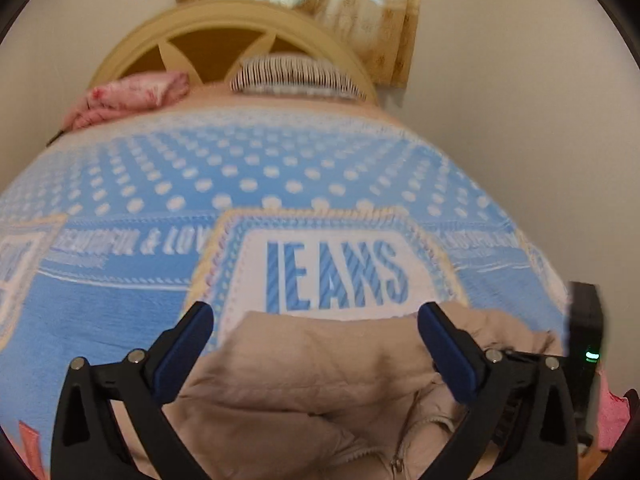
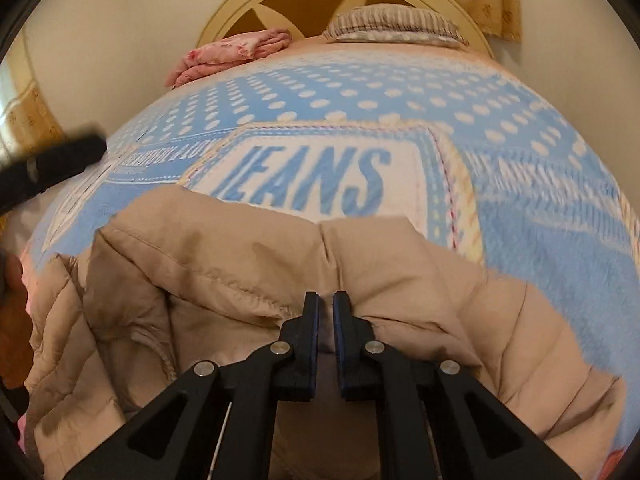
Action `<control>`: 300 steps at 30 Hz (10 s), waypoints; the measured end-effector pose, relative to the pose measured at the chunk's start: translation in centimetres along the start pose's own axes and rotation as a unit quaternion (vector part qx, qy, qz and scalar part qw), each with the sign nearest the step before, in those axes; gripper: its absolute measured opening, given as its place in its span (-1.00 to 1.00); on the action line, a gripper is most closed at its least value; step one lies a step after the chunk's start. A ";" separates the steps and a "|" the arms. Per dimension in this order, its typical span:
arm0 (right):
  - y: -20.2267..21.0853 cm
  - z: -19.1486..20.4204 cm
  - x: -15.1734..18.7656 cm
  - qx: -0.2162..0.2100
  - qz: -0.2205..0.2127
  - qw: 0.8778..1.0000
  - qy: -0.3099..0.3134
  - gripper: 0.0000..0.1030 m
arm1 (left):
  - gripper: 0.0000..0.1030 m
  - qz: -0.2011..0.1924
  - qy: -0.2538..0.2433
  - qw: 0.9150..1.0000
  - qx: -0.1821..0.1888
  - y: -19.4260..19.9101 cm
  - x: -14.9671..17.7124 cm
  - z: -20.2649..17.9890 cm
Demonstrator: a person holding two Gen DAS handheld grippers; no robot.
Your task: Fold large clothes
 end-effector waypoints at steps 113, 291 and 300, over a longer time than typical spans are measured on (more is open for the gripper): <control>33.9 -2.1 41.8 -0.077 -0.003 0.982 -0.173 0.03 | 0.88 0.034 0.053 0.997 0.035 31.5 40.1 7.3; 9.2 6.5 15.1 0.043 -0.057 0.997 -0.027 0.28 | 1.00 -0.003 -0.029 0.990 -0.138 11.2 19.0 5.6; 11.0 7.4 13.7 0.066 -0.050 0.996 -0.036 0.28 | 1.00 0.004 -0.022 0.991 -0.135 11.3 19.1 5.8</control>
Point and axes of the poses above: each gripper's, at about its wrist camera, not at the fingertips, and y roughly against the way its jaws point, z to its left, x to its underside, the point moved 8 cm from there along -y, roughly the way its jaws point
